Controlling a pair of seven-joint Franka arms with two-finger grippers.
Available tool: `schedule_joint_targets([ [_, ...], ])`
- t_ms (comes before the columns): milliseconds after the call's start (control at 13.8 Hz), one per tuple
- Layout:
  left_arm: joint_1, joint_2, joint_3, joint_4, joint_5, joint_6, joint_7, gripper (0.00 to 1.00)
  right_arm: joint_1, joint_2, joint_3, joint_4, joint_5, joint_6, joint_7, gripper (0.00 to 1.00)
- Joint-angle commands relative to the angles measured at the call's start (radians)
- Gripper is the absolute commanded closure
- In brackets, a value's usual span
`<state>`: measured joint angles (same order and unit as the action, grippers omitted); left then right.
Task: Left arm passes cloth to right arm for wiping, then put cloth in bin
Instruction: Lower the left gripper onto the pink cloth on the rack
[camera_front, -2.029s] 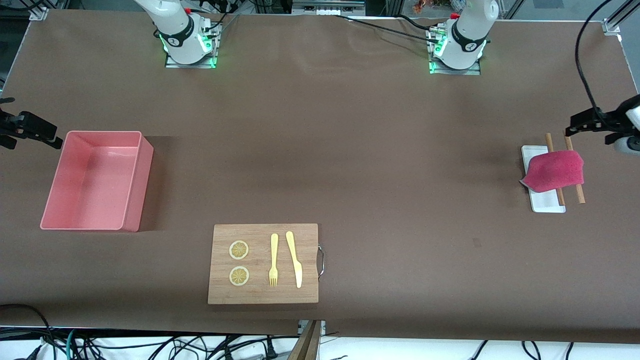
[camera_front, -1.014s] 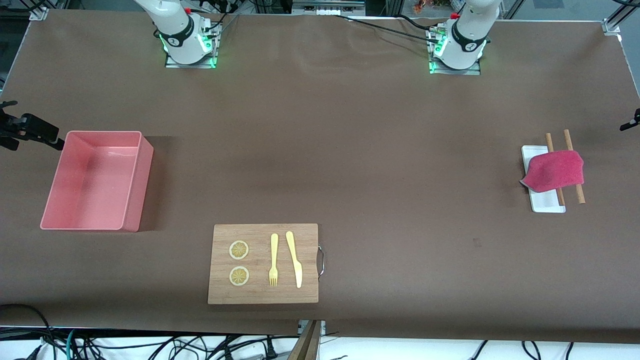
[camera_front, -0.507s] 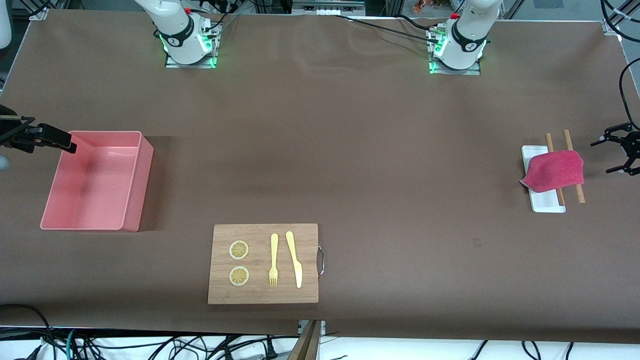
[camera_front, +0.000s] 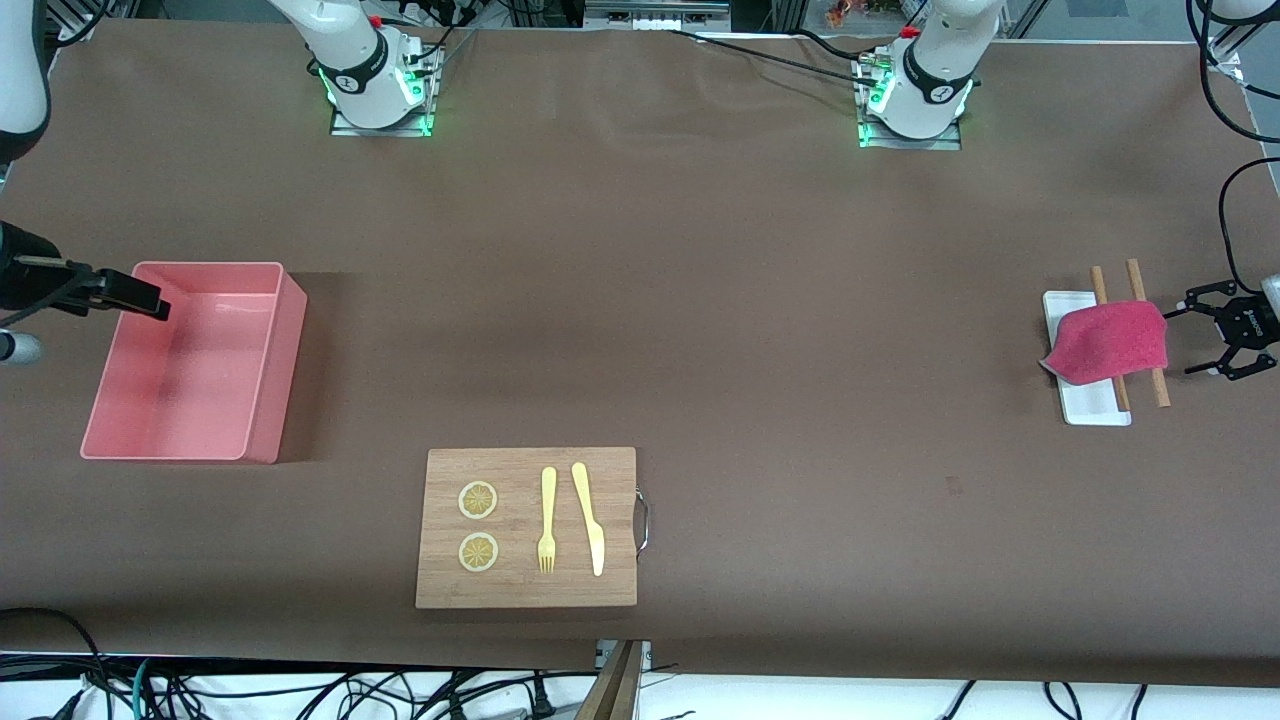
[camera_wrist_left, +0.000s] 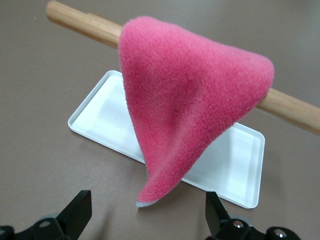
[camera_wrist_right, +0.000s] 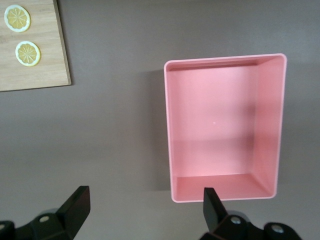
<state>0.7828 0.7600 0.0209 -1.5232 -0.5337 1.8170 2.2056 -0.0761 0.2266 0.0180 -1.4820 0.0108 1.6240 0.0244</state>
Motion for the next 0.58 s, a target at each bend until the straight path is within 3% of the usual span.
schedule_joint_targets([
  [0,0.004,0.038,-0.006,0.025,-0.035,-0.011,0.078,0.02,0.002,0.013,0.032,-0.011,0.012,0.025,0.112,0.00],
  [72,0.001,0.039,-0.007,0.023,-0.035,-0.011,0.078,0.08,0.002,0.020,0.049,-0.011,0.012,0.025,0.150,0.00],
  [145,0.000,0.039,-0.009,0.021,-0.035,-0.015,0.080,0.21,0.002,0.029,0.059,-0.012,0.012,0.025,0.184,0.00],
  [362,-0.011,0.039,-0.013,0.020,-0.032,-0.030,0.080,0.91,0.002,0.049,0.109,-0.012,0.014,0.042,0.317,0.00],
  [435,-0.011,0.039,-0.013,0.020,-0.032,-0.030,0.080,1.00,0.002,0.056,0.124,-0.012,0.014,0.051,0.359,0.00],
  [507,-0.010,0.039,-0.013,0.020,-0.032,-0.031,0.080,1.00,0.002,0.059,0.143,-0.012,0.014,0.060,0.391,0.00],
])
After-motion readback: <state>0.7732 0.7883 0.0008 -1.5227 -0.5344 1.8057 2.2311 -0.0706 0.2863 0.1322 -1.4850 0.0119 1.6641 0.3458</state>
